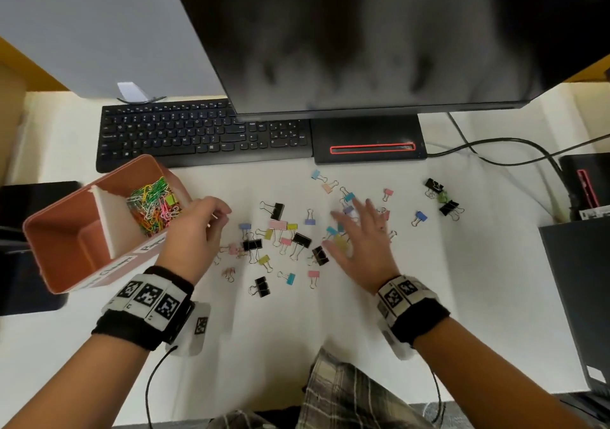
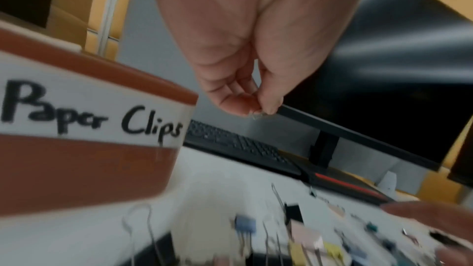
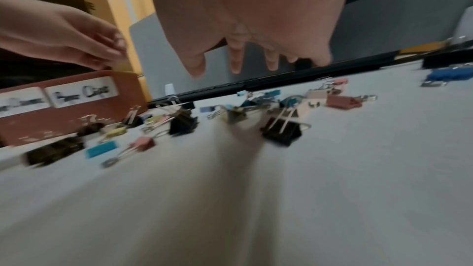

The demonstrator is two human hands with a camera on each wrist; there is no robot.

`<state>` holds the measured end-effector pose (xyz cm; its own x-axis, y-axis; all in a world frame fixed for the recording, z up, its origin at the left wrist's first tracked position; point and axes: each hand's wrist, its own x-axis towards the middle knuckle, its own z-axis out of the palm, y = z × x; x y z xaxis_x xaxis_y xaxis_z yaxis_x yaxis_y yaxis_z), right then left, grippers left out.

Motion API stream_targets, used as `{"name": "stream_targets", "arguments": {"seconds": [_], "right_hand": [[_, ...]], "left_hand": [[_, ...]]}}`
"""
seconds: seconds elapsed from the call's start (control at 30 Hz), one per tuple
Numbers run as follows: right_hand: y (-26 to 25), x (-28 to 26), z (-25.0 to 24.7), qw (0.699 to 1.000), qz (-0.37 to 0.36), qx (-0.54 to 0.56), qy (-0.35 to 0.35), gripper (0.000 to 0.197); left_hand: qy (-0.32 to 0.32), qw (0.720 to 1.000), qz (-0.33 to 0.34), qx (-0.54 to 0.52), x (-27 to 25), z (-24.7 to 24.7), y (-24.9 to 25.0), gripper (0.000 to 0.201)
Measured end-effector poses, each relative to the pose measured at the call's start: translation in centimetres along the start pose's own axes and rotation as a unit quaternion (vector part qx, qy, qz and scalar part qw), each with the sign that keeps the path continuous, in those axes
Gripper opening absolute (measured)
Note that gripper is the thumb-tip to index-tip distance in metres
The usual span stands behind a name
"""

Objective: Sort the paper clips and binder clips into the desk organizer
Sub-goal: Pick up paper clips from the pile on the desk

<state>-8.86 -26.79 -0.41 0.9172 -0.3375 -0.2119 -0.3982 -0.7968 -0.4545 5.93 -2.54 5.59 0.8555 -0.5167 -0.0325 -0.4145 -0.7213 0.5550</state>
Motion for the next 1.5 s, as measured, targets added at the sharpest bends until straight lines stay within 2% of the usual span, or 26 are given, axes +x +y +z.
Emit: {"name": "stream_targets", "arguments": {"seconds": [0.07, 0.13, 0.2, 0.27, 0.3, 0.33, 0.4, 0.47, 0.53, 0.67, 0.8, 0.9, 1.0, 1.07, 1.17, 1.3, 1.4, 1.5], "right_hand": [[0.3, 1.3, -0.4, 0.997, 0.072, -0.013, -0.027, 0.067], [0.0, 1.9, -0.1, 0.989, 0.101, -0.045, -0.096, 0.074], [-0.9, 1.9, 0.4, 0.985, 0.08, -0.088, -0.122, 0.075], [-2.3, 1.7, 0.4, 0.991, 0.052, -0.094, -0.084, 0.075], [-2.9, 1.5, 0.2, 0.994, 0.036, -0.083, -0.06, 0.075], [-3.6, 1.5, 0.1, 0.997, 0.015, -0.062, -0.043, 0.073], [-4.8, 1.4, 0.1, 0.998, -0.029, -0.003, -0.056, 0.069], [-6.2, 1.4, 0.4, 0.992, -0.075, 0.025, -0.094, 0.068], [-7.5, 1.6, 0.9, 0.985, -0.116, 0.02, -0.122, 0.07], [-10.2, 2.9, 2.4, 0.966, -0.178, 0.008, -0.189, 0.072], [-12.6, 4.4, 4.1, 0.94, -0.221, -0.094, -0.243, 0.067], [-12.9, 4.9, 4.6, 0.935, -0.224, -0.156, -0.228, 0.054], [-12.5, 4.7, 4.9, 0.953, -0.209, -0.077, -0.205, 0.03], [-12.2, 4.6, 5.2, 0.959, -0.195, -0.044, -0.201, 0.021], [-11.7, 4.8, 5.0, 0.965, -0.17, -0.003, -0.201, 0.019], [-11.5, 4.9, 3.9, 0.974, -0.14, 0.056, -0.169, 0.018], [-12.9, 4.6, 2.7, 0.971, -0.173, 0.084, -0.143, 0.016], [-17.2, 4.3, 1.6, 0.955, -0.237, 0.105, -0.142, 0.016]], "left_hand": [[0.031, 0.999, -0.011, 0.002, 0.3, -1.7, -0.1, 0.011], [0.062, 0.997, -0.048, 0.01, 0.7, -3.5, -0.9, 0.012], [0.088, 0.991, -0.096, 0.028, 1.0, -5.2, -2.7, 0.013], [0.095, 0.983, -0.152, 0.046, 0.9, -6.6, -4.5, 0.013], [0.096, 0.981, -0.158, 0.059, 0.6, -7.0, -5.0, 0.014], [0.099, 0.982, -0.145, 0.067, 0.3, -7.2, -5.1, 0.014], [0.093, 0.99, -0.083, 0.064, -0.8, -6.8, -4.5, 0.015], [0.05, 0.998, -0.013, 0.043, -2.5, -5.3, -3.6, 0.017], [-0.021, 0.999, 0.01, 0.032, -4.2, -2.9, -3.3, 0.03], [-0.111, 0.993, -0.022, 0.044, -5.7, 1.6, -4.8, 0.055], [-0.179, 0.978, -0.076, 0.076, -5.2, 4.1, -5.9, 0.064], [-0.119, 0.988, -0.087, 0.037, -5.1, 4.7, -6.2, 0.034], [-0.075, 0.993, -0.085, -0.017, -5.3, 4.9, -6.8, 0.015], [-0.065, 0.994, -0.084, -0.041, -5.2, 4.9, -7.4, 0.013], [-0.055, 0.991, -0.088, -0.087, -5.0, 4.7, -7.6, 0.011], [-0.03, 0.987, -0.099, -0.124, -5.1, 3.1, -6.5, 0.011], [0.008, 0.985, -0.08, -0.151, -6.1, 0.0, -4.7, 0.013], [0.075, 0.98, -0.068, -0.169, -7.7, -4.7, -4.4, 0.013]]}}
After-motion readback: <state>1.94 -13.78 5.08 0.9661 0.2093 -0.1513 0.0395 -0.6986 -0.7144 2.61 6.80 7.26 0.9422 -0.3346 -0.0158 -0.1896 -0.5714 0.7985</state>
